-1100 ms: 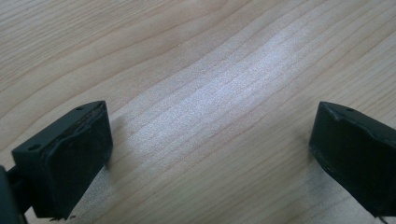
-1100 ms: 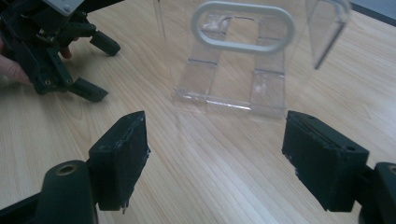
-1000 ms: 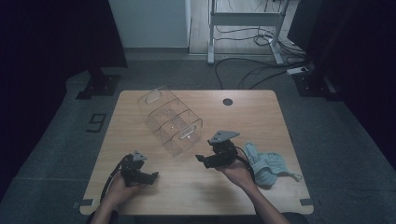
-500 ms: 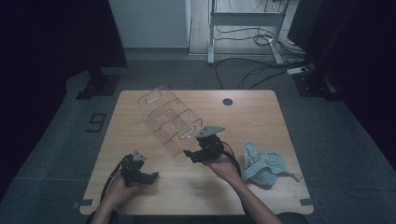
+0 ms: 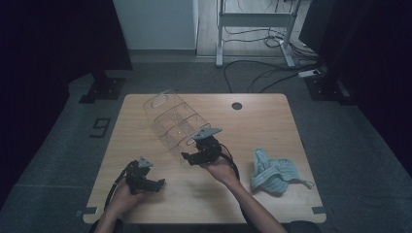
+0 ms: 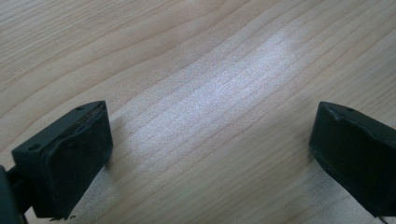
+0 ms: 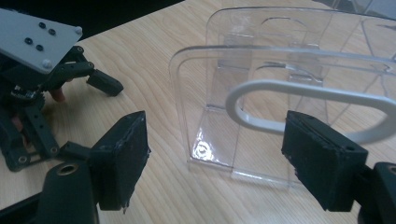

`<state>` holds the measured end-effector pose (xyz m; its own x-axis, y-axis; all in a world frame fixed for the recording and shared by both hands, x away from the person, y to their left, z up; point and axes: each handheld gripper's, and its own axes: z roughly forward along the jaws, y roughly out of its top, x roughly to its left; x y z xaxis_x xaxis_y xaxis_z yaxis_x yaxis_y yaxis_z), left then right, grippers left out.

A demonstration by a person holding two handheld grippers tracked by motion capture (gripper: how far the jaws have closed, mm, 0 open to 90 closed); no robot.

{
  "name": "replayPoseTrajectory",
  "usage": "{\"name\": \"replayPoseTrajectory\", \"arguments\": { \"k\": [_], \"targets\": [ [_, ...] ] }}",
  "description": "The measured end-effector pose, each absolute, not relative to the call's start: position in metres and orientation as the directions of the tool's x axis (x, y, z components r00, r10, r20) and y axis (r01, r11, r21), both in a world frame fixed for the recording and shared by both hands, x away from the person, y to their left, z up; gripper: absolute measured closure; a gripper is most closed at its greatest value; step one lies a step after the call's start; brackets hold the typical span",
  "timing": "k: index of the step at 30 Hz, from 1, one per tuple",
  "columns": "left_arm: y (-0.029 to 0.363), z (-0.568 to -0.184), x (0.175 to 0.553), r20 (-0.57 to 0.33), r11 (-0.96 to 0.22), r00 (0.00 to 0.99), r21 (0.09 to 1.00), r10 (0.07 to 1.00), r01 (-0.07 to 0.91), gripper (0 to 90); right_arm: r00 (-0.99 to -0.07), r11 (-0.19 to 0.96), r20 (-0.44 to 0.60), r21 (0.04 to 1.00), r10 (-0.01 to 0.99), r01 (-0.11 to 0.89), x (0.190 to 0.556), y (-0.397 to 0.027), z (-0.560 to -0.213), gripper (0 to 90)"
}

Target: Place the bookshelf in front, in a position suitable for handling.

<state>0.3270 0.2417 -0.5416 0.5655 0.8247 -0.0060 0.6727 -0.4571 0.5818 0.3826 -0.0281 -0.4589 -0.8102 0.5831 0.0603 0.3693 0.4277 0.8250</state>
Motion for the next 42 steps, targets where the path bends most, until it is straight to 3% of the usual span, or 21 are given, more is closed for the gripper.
{"name": "replayPoseTrajectory", "arguments": {
  "k": [19, 25, 26, 42],
  "targets": [
    [0.242, -0.542, 0.327, -0.006, -0.459, 0.569, 0.583, 0.823, 0.67, 0.0, -0.807, 0.41, 0.067, 0.835, 0.586, 0.367, 0.391, -0.005, -0.466, 22.6],
    [0.242, -0.542, 0.327, -0.006, -0.459, 0.569, 0.583, 0.823, 0.67, 0.0, -0.788, 0.39, 0.063, 0.843, 0.612, 0.37, 0.391, -0.005, -0.467, 30.3],
    [0.242, -0.542, 0.327, -0.006, -0.459, 0.569, 0.583, 0.822, 0.67, 0.0, -0.783, 0.385, 0.062, 0.845, 0.62, 0.372, 0.392, -0.007, -0.466, 38.1],
    [0.241, -0.542, 0.327, -0.006, -0.46, 0.569, 0.583, 0.822, 0.67, 0.0, -0.778, 0.408, 0.04, 0.834, 0.626, 0.371, 0.39, -0.012, -0.463, 44.8]
  ]
}}
